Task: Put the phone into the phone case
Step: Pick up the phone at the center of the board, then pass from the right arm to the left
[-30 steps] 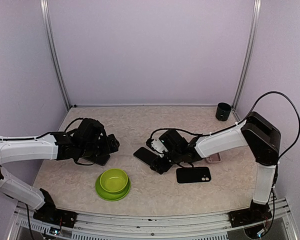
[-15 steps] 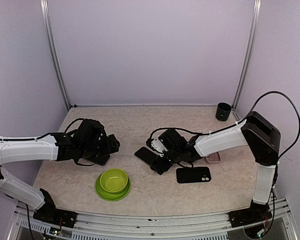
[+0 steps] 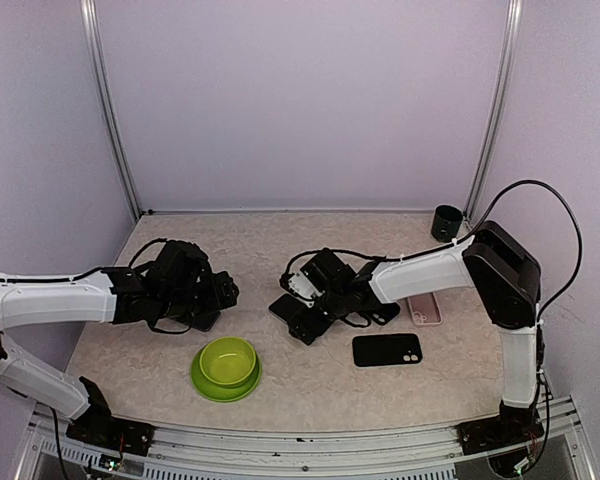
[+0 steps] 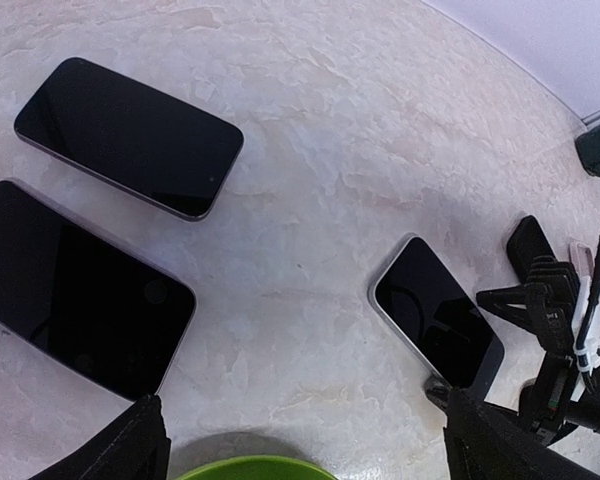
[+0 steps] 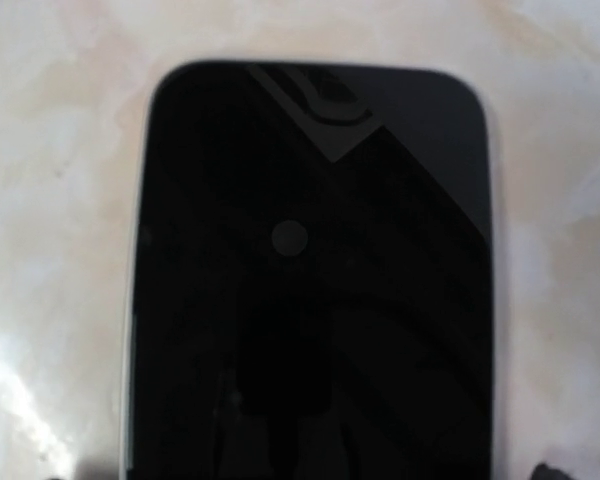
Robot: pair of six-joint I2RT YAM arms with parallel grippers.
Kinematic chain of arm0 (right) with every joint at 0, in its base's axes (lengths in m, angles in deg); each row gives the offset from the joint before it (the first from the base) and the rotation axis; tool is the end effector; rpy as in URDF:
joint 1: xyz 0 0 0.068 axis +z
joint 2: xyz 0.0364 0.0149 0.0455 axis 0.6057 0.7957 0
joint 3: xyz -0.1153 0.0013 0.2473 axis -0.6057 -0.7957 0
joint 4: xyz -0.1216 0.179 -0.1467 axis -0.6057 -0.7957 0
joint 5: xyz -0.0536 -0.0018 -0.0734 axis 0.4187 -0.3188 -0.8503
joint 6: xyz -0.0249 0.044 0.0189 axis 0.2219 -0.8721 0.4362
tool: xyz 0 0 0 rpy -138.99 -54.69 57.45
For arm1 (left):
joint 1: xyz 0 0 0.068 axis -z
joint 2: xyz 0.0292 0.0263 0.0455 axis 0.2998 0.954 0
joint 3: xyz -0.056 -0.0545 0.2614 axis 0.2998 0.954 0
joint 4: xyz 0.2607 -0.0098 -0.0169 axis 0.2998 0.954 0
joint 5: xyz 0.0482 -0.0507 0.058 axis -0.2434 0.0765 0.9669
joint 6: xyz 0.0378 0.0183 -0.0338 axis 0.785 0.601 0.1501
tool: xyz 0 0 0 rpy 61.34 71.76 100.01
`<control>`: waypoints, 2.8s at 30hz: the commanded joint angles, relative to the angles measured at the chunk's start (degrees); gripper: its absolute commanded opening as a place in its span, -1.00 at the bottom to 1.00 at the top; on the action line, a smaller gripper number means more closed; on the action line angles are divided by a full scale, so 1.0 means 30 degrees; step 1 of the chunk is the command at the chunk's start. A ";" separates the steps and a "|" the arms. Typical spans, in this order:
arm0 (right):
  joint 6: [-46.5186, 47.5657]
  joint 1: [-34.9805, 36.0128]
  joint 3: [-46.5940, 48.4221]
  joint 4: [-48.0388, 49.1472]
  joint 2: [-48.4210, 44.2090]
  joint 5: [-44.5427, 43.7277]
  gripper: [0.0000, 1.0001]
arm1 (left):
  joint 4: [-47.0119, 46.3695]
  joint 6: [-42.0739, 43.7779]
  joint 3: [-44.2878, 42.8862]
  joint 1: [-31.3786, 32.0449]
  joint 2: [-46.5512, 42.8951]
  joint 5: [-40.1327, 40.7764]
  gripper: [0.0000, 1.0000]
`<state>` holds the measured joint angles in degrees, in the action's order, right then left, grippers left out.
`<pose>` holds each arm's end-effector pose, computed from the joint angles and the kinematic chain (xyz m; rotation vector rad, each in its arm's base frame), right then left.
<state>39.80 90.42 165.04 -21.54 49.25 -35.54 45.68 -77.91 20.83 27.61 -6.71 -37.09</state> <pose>0.2603 0.3456 0.1355 -1.0471 2.3290 0.3686 0.1972 -0.1830 0.2146 -0.2413 2.3527 -0.4821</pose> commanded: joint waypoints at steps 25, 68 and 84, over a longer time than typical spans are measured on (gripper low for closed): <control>-0.0403 -0.0254 0.0396 -0.1918 0.1744 -0.0095 0.23 | -0.0287 -0.0112 0.0375 0.0098 -0.0582 0.0358 0.87; 0.2836 0.1364 -0.8120 0.7044 -0.9202 0.0980 0.02 | -0.5217 0.2185 -0.0485 0.1022 0.1423 -0.5505 0.80; 0.4820 0.3056 -0.9683 0.8517 -1.0962 0.0741 0.03 | -0.7443 0.3030 -0.0779 0.1499 0.2552 -0.9765 0.75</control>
<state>51.54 98.03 137.26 -1.24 19.06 -32.85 27.99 -70.48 19.70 31.83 0.48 -60.60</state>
